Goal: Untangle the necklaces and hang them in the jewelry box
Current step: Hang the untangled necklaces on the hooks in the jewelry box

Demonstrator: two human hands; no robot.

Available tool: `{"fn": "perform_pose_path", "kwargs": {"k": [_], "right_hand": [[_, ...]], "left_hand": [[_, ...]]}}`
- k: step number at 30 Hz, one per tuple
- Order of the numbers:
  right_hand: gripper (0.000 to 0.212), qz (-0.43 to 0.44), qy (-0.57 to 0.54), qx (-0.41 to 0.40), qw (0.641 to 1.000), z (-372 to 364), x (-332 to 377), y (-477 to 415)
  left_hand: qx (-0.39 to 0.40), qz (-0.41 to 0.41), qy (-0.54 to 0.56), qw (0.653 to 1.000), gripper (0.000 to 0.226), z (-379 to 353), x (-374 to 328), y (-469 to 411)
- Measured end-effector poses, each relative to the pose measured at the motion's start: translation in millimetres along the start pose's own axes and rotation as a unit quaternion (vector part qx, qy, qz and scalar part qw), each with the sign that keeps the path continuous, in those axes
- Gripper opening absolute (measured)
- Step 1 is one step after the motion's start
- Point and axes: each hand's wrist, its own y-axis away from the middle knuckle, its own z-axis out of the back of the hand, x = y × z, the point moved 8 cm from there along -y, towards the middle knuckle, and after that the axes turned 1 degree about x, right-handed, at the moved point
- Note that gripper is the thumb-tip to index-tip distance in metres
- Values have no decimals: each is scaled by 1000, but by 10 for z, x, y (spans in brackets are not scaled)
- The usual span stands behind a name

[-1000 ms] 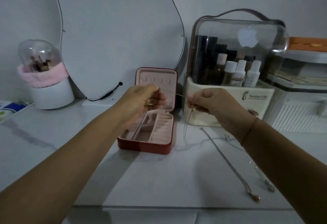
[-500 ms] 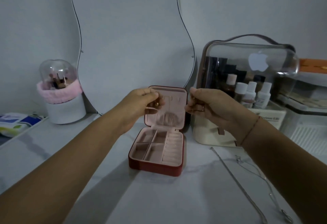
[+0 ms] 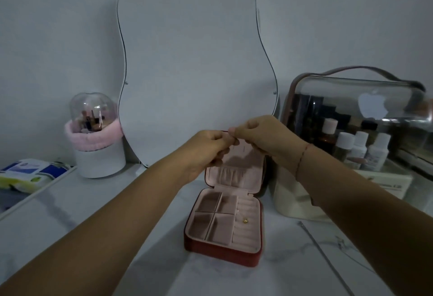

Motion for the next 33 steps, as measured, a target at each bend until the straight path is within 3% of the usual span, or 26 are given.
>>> {"fn": "perform_pose_path", "kwargs": {"k": [6,13,21,28,33], "right_hand": [[12,-22,6,-11,1000,-180,-365,-168],[8,47,9,-172,984,-351,-690,-400],[14,94,170,-289,937,-491,-699,-529],[20,87,251,-257,929,-639,-806,-476],[20,56,213,-215,952,-690,-998,-368]], "left_hand": [[-72,-39,-99,992,16,253,245,-247],[-227,-82,-155,958,14,545,553,-565],[-351,-150,-180,907,27,564,594,-693],[-370,-129,-196,899,28,501,805,-600],[-309,-67,-98,944,26,464,1062,-611]]}}
